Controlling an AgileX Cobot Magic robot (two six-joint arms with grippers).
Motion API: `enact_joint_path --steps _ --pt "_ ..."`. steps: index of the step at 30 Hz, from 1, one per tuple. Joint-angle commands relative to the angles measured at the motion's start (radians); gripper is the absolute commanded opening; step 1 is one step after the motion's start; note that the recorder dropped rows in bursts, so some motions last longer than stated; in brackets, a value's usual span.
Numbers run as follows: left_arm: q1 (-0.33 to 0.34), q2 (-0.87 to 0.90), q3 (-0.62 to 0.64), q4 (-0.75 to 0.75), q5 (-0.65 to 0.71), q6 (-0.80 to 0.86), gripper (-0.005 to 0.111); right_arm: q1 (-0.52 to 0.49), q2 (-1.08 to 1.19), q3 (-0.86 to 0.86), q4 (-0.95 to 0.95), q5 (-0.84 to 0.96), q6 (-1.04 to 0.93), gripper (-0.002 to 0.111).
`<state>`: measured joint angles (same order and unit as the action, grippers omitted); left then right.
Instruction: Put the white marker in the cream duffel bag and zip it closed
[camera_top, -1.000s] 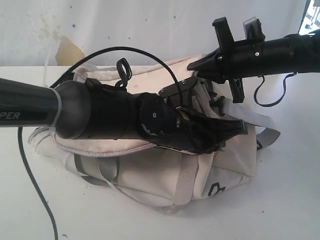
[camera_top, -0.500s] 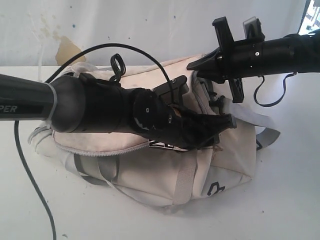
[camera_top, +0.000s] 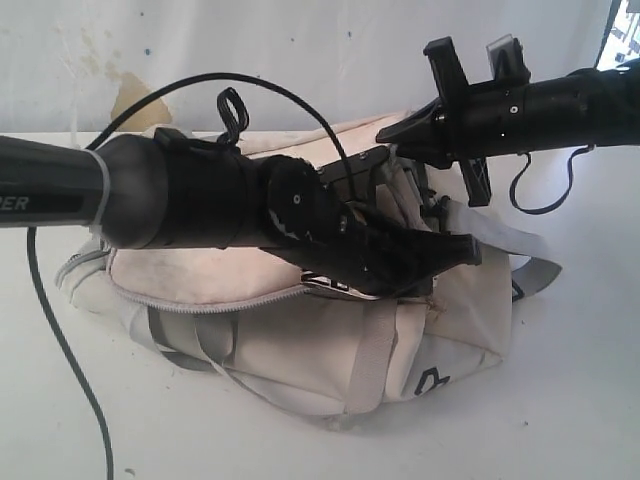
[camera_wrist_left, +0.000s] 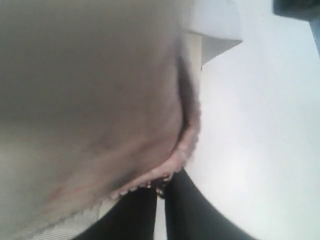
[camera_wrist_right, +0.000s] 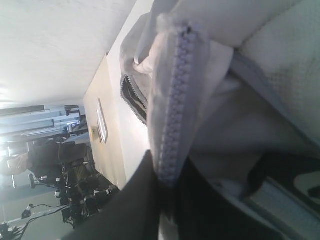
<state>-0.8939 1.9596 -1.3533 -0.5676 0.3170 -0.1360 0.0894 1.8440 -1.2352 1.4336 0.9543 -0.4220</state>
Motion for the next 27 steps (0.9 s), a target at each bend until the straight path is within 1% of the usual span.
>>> enact_joint_path --steps 1,4,7,9,13,14,16,18,20,22,24,25,27 --pt "0.002 -0.027 -0.05 -0.037 0.153 0.093 0.0 -0.003 -0.018 -0.011 0.002 -0.01 -0.01 0.0" --pt "0.004 -0.027 -0.057 -0.037 0.259 0.204 0.0 -0.003 -0.018 -0.011 0.002 -0.017 -0.01 0.0" --pt "0.013 -0.027 -0.057 -0.029 0.326 0.293 0.0 -0.003 -0.018 -0.011 -0.006 -0.019 -0.01 0.0" --pt "0.023 -0.027 -0.057 0.002 0.374 0.357 0.0 -0.003 -0.018 -0.011 -0.015 -0.019 -0.01 0.0" --pt "0.045 -0.029 -0.057 0.059 0.464 0.379 0.0 -0.003 -0.018 -0.011 -0.018 -0.022 -0.01 0.0" --pt "0.06 -0.029 -0.057 0.069 0.505 0.379 0.0 -0.003 -0.018 -0.011 -0.026 -0.029 -0.01 0.0" --pt "0.077 -0.036 -0.057 0.067 0.569 0.38 0.0 -0.003 -0.018 -0.011 -0.078 -0.044 -0.01 0.0" --pt "0.086 -0.061 -0.057 0.063 0.638 0.429 0.0 -0.003 -0.018 -0.011 -0.141 -0.052 0.001 0.0" --pt "0.095 -0.099 -0.057 0.069 0.693 0.476 0.0 -0.003 -0.018 -0.011 -0.152 -0.054 0.003 0.0" --pt "0.104 -0.133 -0.057 0.112 0.75 0.477 0.0 -0.003 -0.018 -0.011 -0.152 -0.054 0.006 0.0" --pt "0.104 -0.153 -0.057 0.191 0.834 0.477 0.0 -0.003 -0.018 -0.011 -0.152 -0.058 0.008 0.0" --pt "0.104 -0.157 -0.057 0.203 0.873 0.513 0.0 -0.005 -0.018 -0.011 -0.15 -0.069 0.011 0.0" --pt "0.104 -0.172 -0.057 0.169 0.892 0.577 0.0 -0.014 -0.018 -0.011 -0.148 -0.092 0.026 0.0"
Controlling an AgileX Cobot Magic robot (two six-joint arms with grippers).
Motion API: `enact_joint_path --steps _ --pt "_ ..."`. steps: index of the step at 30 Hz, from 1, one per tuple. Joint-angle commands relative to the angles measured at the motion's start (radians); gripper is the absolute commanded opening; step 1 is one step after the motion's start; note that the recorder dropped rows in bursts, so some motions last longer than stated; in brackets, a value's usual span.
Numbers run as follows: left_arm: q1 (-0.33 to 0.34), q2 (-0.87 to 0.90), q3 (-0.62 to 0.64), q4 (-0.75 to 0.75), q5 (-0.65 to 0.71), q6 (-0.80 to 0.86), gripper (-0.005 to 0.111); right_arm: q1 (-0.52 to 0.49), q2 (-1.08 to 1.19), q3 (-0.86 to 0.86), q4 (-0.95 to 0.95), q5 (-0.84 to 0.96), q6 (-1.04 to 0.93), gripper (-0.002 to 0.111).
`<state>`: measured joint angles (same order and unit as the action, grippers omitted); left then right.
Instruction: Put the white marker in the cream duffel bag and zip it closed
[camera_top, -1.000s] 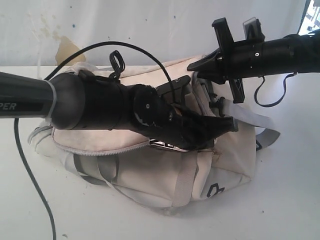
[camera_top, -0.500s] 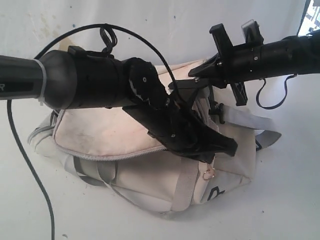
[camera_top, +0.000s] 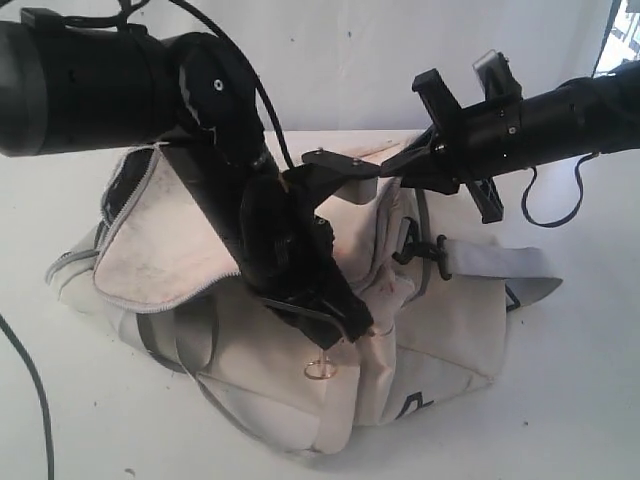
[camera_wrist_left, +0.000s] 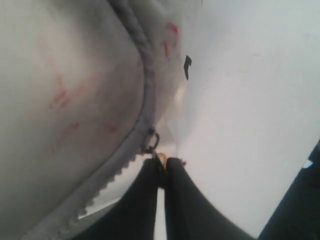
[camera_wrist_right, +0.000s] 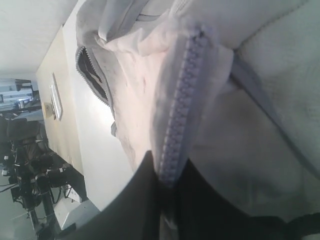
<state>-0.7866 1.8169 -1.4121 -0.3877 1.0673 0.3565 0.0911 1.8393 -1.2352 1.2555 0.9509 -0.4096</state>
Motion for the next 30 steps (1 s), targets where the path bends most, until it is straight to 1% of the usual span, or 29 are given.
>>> enact_joint_path --steps 1,3,6,11,17,20,22,25,27,28,30 --pt "-0.004 -0.037 0.002 -0.043 0.134 0.114 0.0 -0.022 -0.013 -0.011 0.037 -0.093 0.014 0.0" --pt "-0.004 -0.05 0.002 -0.104 0.119 0.171 0.0 -0.03 -0.013 -0.011 0.037 -0.103 0.014 0.0" --pt "-0.004 -0.066 0.002 -0.101 0.117 0.193 0.0 -0.046 -0.013 -0.011 0.037 -0.098 0.014 0.0" --pt "-0.004 -0.073 0.002 0.023 0.149 0.143 0.0 -0.089 -0.013 -0.011 0.037 -0.078 0.014 0.0" --pt "-0.004 -0.073 0.002 0.054 0.154 0.138 0.0 -0.127 -0.013 -0.011 0.037 -0.059 0.014 0.0" --pt "-0.004 -0.073 0.002 0.109 0.154 0.155 0.0 -0.143 -0.013 -0.011 0.031 -0.055 0.006 0.0" --pt "-0.004 -0.073 0.002 0.207 0.154 0.152 0.0 -0.153 -0.013 -0.011 0.031 -0.052 0.0 0.0" --pt "-0.004 -0.073 0.002 0.367 0.154 0.09 0.0 -0.165 -0.013 -0.011 0.026 -0.037 -0.015 0.0" --pt "-0.004 -0.073 0.002 0.42 0.154 0.063 0.0 -0.171 -0.013 -0.011 0.024 -0.021 -0.03 0.0" --pt "-0.004 -0.073 0.002 0.414 0.154 0.065 0.0 -0.17 -0.013 -0.011 0.024 -0.013 -0.04 0.0" --pt "-0.004 -0.073 0.002 0.339 0.154 0.103 0.0 -0.17 -0.013 -0.011 0.024 -0.003 -0.069 0.0"
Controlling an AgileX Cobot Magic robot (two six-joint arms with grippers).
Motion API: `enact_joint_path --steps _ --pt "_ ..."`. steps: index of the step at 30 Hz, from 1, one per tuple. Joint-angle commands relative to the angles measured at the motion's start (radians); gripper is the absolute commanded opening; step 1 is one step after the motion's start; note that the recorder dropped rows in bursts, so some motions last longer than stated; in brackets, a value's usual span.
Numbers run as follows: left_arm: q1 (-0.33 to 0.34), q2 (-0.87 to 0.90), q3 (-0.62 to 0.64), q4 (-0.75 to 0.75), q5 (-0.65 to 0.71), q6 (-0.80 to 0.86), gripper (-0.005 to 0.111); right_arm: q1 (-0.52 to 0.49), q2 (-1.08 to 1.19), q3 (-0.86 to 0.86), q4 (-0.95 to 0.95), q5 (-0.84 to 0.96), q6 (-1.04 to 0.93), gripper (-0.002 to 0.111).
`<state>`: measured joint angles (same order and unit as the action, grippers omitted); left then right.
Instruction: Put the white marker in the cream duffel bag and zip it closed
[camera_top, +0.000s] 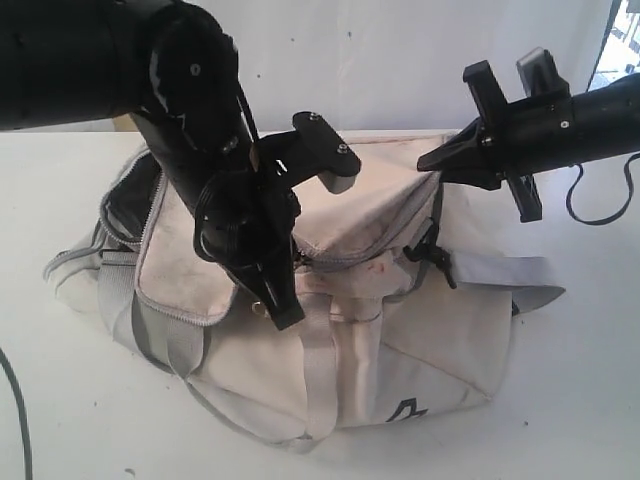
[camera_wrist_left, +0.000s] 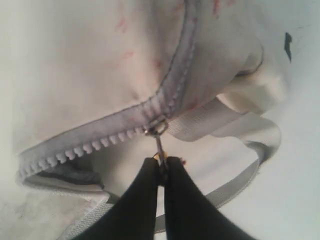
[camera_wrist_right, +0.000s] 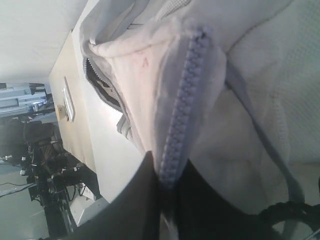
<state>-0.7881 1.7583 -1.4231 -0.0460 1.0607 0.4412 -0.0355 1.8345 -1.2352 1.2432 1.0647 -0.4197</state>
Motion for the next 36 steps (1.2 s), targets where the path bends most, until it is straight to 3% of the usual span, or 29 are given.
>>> enact_joint_path --steps 1,5,8,12,14,21,29,32,36 --pt "-0.002 -0.015 0.013 -0.06 0.151 0.056 0.0 -0.044 -0.009 -0.011 0.036 -0.112 -0.067 0.0" --pt "-0.002 -0.015 0.013 -0.35 0.049 0.24 0.0 -0.044 -0.009 -0.011 0.036 -0.098 -0.132 0.005" --pt "-0.002 -0.015 0.013 -0.54 -0.019 0.416 0.0 -0.044 -0.009 -0.011 0.034 -0.072 -0.153 0.024" --pt "-0.002 -0.015 0.013 -0.564 -0.041 0.44 0.0 -0.044 -0.013 -0.011 -0.007 -0.031 -0.124 0.058" --pt "-0.002 -0.015 0.013 -0.49 -0.026 0.402 0.0 -0.044 -0.02 -0.011 -0.081 -0.012 -0.123 0.065" --pt "-0.002 -0.013 0.013 -0.297 -0.05 0.317 0.0 -0.046 -0.081 -0.011 -0.311 0.029 -0.133 0.064" --pt "-0.002 -0.013 0.013 -0.289 -0.047 0.322 0.0 -0.031 -0.213 0.003 -0.343 0.156 -0.674 0.037" --pt "-0.002 -0.013 0.013 -0.282 -0.043 0.32 0.0 -0.003 -0.279 0.036 -0.345 0.156 -0.783 0.037" --pt "0.0 -0.013 0.013 -0.284 -0.047 0.239 0.0 0.037 -0.348 0.099 -0.362 0.156 -0.789 0.041"
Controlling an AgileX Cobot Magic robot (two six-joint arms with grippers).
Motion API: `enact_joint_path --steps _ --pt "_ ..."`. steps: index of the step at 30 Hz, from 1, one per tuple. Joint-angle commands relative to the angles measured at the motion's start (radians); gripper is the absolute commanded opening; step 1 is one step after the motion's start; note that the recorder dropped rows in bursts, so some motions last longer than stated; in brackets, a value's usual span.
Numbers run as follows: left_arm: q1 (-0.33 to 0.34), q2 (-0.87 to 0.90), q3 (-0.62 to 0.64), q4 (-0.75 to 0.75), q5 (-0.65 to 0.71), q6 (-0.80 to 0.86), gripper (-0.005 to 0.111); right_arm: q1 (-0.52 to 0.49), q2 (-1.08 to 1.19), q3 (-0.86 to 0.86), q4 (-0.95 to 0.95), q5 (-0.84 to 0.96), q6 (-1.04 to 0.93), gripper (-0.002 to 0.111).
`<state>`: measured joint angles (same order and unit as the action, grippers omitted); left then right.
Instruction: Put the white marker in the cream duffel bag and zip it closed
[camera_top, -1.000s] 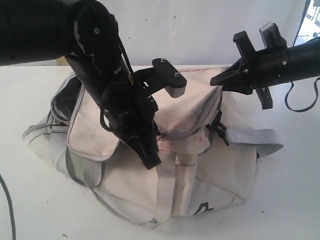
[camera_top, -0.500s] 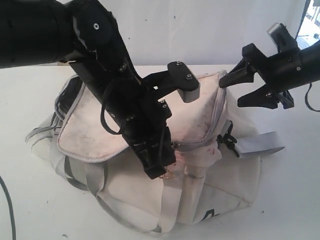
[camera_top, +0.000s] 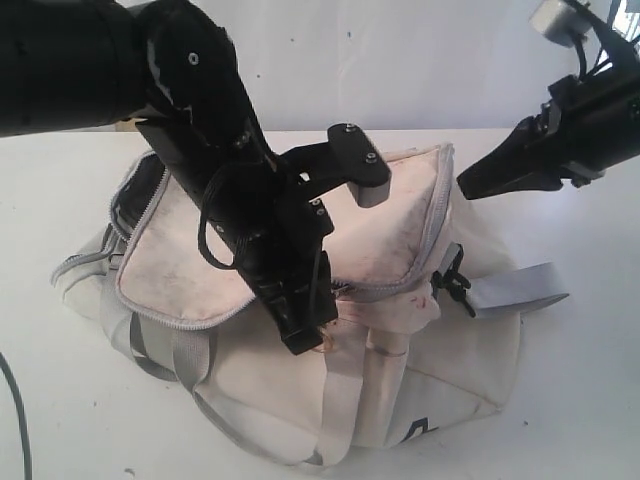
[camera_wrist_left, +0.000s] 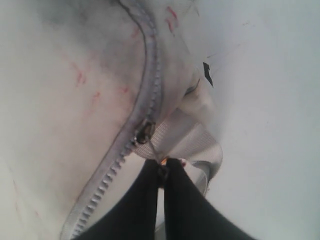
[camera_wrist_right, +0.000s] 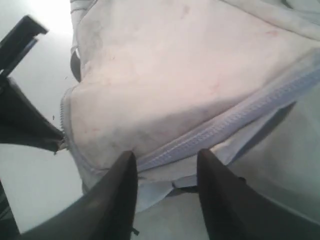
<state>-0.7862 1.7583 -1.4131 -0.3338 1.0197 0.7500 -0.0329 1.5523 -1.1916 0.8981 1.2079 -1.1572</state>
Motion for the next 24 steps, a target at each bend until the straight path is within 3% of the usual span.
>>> enact_joint_path --steps 1,6,13,20,24 --pt "-0.002 -0.013 0.003 -0.001 -0.007 -0.074 0.0 0.046 -0.085 0.076 -0.02 0.013 -0.051 0.044" --pt "-0.002 -0.013 0.003 -0.01 0.013 -0.074 0.0 0.094 -0.204 0.174 -0.085 -0.017 -0.047 0.06" --pt "-0.002 -0.013 0.003 -0.055 0.034 -0.059 0.0 0.103 -0.35 0.32 -0.127 -0.191 -0.055 0.06" --pt "-0.002 -0.013 0.003 -0.055 0.055 -0.047 0.0 0.147 -0.408 0.451 -0.121 -0.276 -0.351 0.06" --pt "-0.002 -0.013 0.003 -0.055 0.063 -0.043 0.0 0.213 -0.411 0.503 0.015 -0.377 -0.433 0.06"
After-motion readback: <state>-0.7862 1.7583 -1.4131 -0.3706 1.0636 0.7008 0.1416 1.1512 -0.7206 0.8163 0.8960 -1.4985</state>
